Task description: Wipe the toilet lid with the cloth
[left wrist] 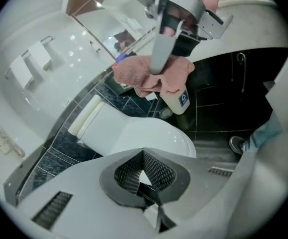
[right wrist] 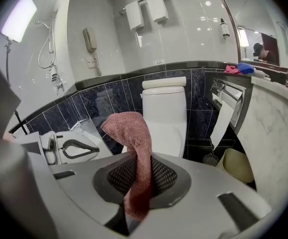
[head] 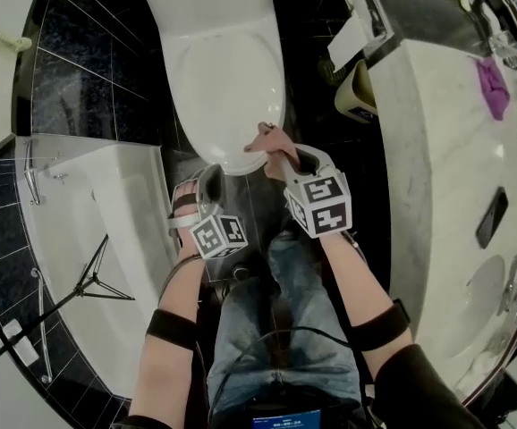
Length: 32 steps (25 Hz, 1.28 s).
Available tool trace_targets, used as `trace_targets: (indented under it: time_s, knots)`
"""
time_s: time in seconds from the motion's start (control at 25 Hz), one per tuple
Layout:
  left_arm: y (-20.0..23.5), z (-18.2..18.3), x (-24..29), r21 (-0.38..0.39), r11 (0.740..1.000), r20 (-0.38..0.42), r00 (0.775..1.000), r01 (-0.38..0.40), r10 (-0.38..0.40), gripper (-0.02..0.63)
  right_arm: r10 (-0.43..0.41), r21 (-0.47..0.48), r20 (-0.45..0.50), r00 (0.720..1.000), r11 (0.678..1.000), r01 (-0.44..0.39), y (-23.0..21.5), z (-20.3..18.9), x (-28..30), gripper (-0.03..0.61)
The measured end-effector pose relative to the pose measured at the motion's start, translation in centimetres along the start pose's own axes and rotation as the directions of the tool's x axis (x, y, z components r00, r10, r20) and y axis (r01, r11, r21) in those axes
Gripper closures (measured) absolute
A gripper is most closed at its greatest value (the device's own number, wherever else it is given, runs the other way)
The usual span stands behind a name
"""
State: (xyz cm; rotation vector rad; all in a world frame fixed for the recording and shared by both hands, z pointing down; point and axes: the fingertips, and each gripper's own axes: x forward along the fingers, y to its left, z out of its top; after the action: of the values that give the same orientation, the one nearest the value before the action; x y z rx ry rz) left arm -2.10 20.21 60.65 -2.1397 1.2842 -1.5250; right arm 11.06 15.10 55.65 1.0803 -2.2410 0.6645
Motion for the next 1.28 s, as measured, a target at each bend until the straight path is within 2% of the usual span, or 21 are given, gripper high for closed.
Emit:
trace_targets:
  time_s: [0.08,0.16,0.28,0.4,0.48,0.6,0.72,0.84,1.12,1.28]
  knots:
    - [2.2,1.0,-1.9,-0.021,1.0,0.001,1.0,-0.008,0.008,0.614,0.017,-0.008,-0.012,1.0,1.0,-0.017,0.5,1.5,-1.5,0.505]
    - [5.0,3.0,-4.4,-0.086,0.996,0.013,1.0,-0.014,0.015,0.614,0.033,-0.018,-0.029,0.999,0.999,-0.033,1.0,2.7,-3.1,0.505]
    - [8.9,5.7,-7.9,-0.244,0.97,0.016,1.0,-0.013,0.018,0.614,0.063,-0.03,-0.045,0.997,0.998,-0.064,1.9,4.3,-5.1,0.503]
    - [11.0,6.7,-9.9,-0.339,0.941,0.024,1.0,-0.001,0.01,0.614,0.096,-0.04,-0.053,0.994,0.994,-0.098,2.5,5.8,-6.4,0.505]
    - [12.6,7.3,-11.1,-0.43,0.903,0.033,0.999,0.004,0.011,0.614,0.113,-0.048,-0.057,0.992,0.992,-0.115,2.6,6.7,-7.0,0.505]
    - [15.3,8.5,-12.9,-0.56,0.828,0.061,0.998,0.014,0.025,0.614,0.138,-0.054,-0.056,0.989,0.989,-0.141,2.3,7.8,-7.5,0.505]
    - [17.9,9.6,-13.9,-0.624,0.78,0.119,0.992,0.048,0.034,0.614,0.151,-0.065,-0.053,0.987,0.986,-0.154,1.7,8.7,-7.2,0.503]
    - [19.0,8.7,-14.4,-0.685,0.725,0.135,0.99,0.072,0.03,0.614,0.155,-0.074,-0.063,0.986,0.984,-0.16,1.3,9.2,-6.9,0.503]
    - [21.4,5.7,-14.2,-0.703,0.71,0.118,0.991,0.044,0.056,0.614,0.139,-0.088,-0.078,0.987,0.985,-0.146,1.6,10.8,-5.3,0.505]
    - [22.1,5.7,-12.4,-0.66,0.748,0.143,0.989,0.07,0.033,0.614,0.124,-0.106,-0.088,0.988,0.985,-0.133,1.9,11.2,-2.3,0.508]
